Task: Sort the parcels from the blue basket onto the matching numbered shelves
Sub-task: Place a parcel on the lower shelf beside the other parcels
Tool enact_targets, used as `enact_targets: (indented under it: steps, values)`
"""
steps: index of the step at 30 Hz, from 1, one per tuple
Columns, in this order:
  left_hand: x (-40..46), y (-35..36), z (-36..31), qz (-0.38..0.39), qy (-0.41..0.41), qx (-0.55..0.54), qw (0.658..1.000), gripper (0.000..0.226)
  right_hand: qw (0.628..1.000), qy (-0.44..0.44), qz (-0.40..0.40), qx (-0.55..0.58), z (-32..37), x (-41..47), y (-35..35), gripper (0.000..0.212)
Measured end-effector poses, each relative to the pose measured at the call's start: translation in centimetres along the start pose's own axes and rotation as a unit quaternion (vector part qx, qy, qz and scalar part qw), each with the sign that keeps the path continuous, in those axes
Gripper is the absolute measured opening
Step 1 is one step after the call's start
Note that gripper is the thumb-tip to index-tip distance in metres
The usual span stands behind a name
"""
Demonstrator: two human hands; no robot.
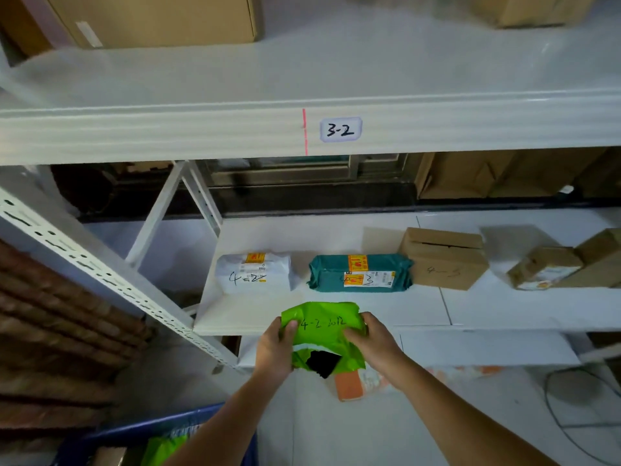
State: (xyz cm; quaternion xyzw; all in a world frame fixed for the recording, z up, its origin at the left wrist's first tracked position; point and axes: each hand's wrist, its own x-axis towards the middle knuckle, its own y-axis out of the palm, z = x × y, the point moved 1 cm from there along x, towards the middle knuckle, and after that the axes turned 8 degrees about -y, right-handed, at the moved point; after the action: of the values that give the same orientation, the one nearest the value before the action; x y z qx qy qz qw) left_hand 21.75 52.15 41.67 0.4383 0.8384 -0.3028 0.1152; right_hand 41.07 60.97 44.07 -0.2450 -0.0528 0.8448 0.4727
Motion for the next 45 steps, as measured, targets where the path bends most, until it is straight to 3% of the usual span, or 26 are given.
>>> enact_targets:
  steps: [11,22,33,40,45]
  values:
    - [2.7,-0.2,1.1,0.019,-0.003,-0.013,1.000,0.019,0.999,0.030,-0.040,-0.004,-1.8,2.5,2.3,0.017]
    - [5.6,-5.4,2.1,-0.008,-0.008,-0.019,1.000,0.018,0.999,-0.008,-0.042,0.026,1.0,4.9,7.2,0.010]
    - [8.1,-7.6,3.1,-0.030,-0.054,-0.022,0.998,0.029,1.000,-0.012,-0.012,0.007,2.1,7.5,10.1,0.023]
    - [9.9,-5.9,4.5,-0.002,-0.045,-0.040,0.998,0.027,0.998,0.001,-0.050,-0.034,0.2,8.9,10.8,0.021]
    - [11.6,-4.8,5.7,0.003,-0.060,-0.065,0.996,0.041,0.996,0.020,-0.060,-0.059,-0.5,10.4,10.9,0.031]
